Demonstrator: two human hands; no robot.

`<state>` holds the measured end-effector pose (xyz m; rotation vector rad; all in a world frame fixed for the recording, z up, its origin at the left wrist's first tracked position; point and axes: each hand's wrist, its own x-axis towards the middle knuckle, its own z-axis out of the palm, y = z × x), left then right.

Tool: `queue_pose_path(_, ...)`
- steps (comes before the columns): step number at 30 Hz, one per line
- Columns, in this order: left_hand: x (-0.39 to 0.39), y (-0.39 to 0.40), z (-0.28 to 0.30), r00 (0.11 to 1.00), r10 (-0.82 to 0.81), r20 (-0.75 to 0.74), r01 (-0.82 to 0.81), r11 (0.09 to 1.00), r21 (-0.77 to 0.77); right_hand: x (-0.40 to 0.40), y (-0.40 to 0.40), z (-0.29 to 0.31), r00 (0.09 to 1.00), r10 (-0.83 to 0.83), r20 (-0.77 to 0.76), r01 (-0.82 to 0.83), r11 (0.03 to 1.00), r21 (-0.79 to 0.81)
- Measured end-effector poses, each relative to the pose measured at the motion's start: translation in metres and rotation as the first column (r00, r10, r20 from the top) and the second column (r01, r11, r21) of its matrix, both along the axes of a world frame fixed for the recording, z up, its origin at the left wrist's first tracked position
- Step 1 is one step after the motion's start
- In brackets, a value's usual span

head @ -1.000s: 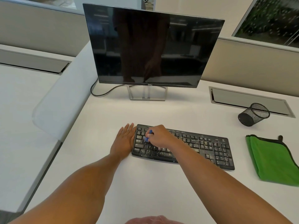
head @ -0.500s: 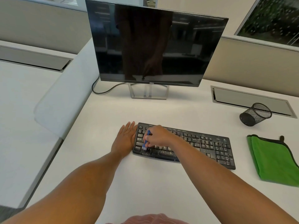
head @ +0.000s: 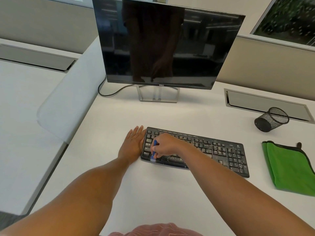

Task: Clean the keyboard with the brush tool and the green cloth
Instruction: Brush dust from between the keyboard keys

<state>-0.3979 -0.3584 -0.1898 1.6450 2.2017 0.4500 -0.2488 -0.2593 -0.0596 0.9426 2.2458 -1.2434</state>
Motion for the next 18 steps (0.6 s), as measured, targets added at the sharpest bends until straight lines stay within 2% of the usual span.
queue_pose_path(2,0.0,0.0,0.002,1.0,0.003,0.0,-0.003,1.0,0.0,-0.001,-0.001,0.002,1.0,0.031,0.001,-0.03,0.999,-0.026)
queue_pose_path(5,0.001,-0.001,0.003,0.999,-0.009,-0.039,0.009,1.0,-0.009,-0.005,-0.003,0.004,0.995,0.0,-0.097,0.004,0.999,0.045)
queue_pose_path(7,0.001,-0.002,0.002,1.0,-0.006,-0.026,0.006,1.0,-0.008,-0.005,-0.003,0.005,0.993,0.104,-0.05,-0.098,0.989,0.108)
queue_pose_path(9,0.002,-0.001,0.003,1.0,0.003,0.001,-0.003,1.0,0.005,-0.004,-0.002,0.005,0.971,0.233,0.059,-0.239,0.957,0.162)
queue_pose_path(11,0.002,0.0,0.003,1.0,0.007,0.008,-0.007,1.0,0.004,-0.004,0.0,0.01,0.95,0.286,0.123,-0.305,0.932,0.194)
queue_pose_path(15,0.001,-0.001,0.003,1.0,0.008,-0.013,-0.009,1.0,-0.016,-0.01,-0.002,0.013,0.989,0.151,-0.005,-0.149,0.984,0.096)
queue_pose_path(18,0.001,-0.001,0.003,1.0,0.002,-0.011,-0.002,1.0,-0.022,-0.011,-0.006,0.008,0.982,0.184,0.036,-0.187,0.974,0.129)
